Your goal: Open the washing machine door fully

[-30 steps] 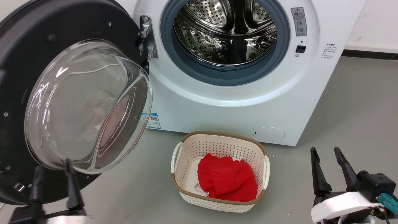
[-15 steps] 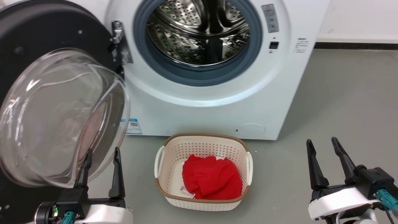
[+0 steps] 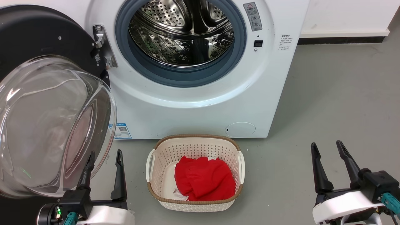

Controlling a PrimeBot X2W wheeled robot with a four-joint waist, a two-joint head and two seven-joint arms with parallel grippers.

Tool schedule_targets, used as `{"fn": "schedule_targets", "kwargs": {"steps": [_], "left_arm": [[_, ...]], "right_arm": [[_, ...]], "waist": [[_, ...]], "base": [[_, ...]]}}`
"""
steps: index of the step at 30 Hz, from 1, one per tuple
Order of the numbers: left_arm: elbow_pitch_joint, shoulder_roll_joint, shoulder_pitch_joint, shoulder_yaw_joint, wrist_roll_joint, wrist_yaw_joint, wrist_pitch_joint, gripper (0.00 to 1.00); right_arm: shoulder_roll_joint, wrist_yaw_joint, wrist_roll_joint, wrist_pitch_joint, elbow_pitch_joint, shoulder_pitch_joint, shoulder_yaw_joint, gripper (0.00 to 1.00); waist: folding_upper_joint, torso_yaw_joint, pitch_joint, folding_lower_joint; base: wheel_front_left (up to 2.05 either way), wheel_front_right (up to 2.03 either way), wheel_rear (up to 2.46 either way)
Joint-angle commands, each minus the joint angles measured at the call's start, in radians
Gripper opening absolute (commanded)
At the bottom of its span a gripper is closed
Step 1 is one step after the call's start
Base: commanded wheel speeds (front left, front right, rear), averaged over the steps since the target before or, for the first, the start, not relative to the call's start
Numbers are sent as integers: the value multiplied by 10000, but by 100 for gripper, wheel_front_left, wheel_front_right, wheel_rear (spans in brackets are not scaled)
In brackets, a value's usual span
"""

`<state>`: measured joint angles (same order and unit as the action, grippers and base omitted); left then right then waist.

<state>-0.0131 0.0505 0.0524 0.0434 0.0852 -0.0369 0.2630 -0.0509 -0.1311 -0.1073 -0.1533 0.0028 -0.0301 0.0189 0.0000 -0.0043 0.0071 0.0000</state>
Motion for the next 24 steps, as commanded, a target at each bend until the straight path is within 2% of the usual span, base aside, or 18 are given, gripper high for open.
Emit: {"fn": "schedule_targets", "kwargs": {"steps": [1,7,8,11,24], "left_arm": [[-22,-2,-133,12,36,-32,23,100],[-13,-2,-187,23,42,-52,23,100],[-5,0,-18,8,18,-45,0,0],[-285,-15,53,10,95,-50,-46,0],[-660,-12,-276,154,2758,-207,-722,0]], "right_arm": [[17,7,-58,11,6,-106,7,100],[17,7,-86,12,48,-100,1,100],[0,0,-49,13,34,0,-2,0],[0,0,-124,13,263,-66,-26,0],[-122,1,-2893,360,618,200,-5,0]], "waist": [[0,1,4,0],[0,13,17,0],[0,13,19,0],[0,15,20,0],[0,19,14,0]], "base": [[0,0,0],[0,0,0],[0,0,0],[0,0,0],[0,0,0]]}}
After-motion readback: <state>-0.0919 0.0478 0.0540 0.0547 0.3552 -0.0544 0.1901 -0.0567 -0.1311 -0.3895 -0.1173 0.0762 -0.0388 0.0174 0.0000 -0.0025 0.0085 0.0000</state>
